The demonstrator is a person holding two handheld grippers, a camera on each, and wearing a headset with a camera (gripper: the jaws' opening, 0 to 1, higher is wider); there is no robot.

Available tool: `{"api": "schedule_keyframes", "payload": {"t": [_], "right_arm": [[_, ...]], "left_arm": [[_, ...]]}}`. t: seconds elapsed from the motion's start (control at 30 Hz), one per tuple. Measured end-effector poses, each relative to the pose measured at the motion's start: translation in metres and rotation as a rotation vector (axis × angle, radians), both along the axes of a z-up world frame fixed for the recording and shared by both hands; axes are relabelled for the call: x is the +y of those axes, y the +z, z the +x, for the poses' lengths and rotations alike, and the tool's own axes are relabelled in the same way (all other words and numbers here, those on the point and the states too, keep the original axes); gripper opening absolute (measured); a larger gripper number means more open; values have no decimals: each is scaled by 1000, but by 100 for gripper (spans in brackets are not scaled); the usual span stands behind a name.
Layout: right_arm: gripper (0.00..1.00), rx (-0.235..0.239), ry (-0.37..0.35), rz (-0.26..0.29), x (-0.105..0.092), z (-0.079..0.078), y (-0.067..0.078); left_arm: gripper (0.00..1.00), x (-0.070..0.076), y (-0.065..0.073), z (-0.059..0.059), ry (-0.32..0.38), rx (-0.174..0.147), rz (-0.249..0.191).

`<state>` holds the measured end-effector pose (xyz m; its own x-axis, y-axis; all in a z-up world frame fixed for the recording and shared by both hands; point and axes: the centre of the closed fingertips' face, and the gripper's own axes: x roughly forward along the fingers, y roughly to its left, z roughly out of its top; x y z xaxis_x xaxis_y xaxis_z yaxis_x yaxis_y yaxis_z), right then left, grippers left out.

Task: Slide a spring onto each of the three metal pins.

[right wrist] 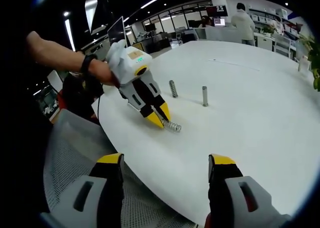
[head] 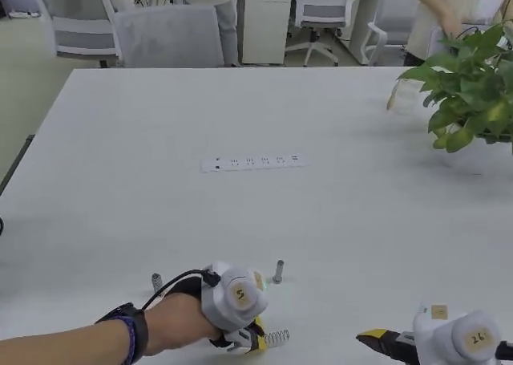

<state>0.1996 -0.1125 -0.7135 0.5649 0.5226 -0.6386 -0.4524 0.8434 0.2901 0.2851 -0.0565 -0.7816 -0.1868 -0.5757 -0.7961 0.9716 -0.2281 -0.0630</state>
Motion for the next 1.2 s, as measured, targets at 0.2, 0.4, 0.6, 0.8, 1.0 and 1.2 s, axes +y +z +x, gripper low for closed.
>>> {"api": "schedule_keyframes", "payload": {"t": [0.2, 0.4, 0.6, 0.8, 1.0, 1.2], "right_arm": [[66, -7, 0, 16, 3, 6, 1], [64, -12, 16, 24, 9, 14, 2], [64, -19, 34, 31, 16, 21, 3], [63, -24, 57, 37, 24, 29, 4], [60, -34, 75, 49, 30, 38, 6], [53, -51, 92, 75, 39, 47, 11]], "left_arm": [[2, 8, 14, 5, 57, 12, -42], [2, 19, 24, 11, 107, 20, -77], [2, 29, 34, 15, 144, 22, -106], [2, 37, 43, 15, 174, 25, -136], [2, 40, 50, 12, 190, 26, -162], [2, 40, 56, 6, 191, 28, -182]]}}
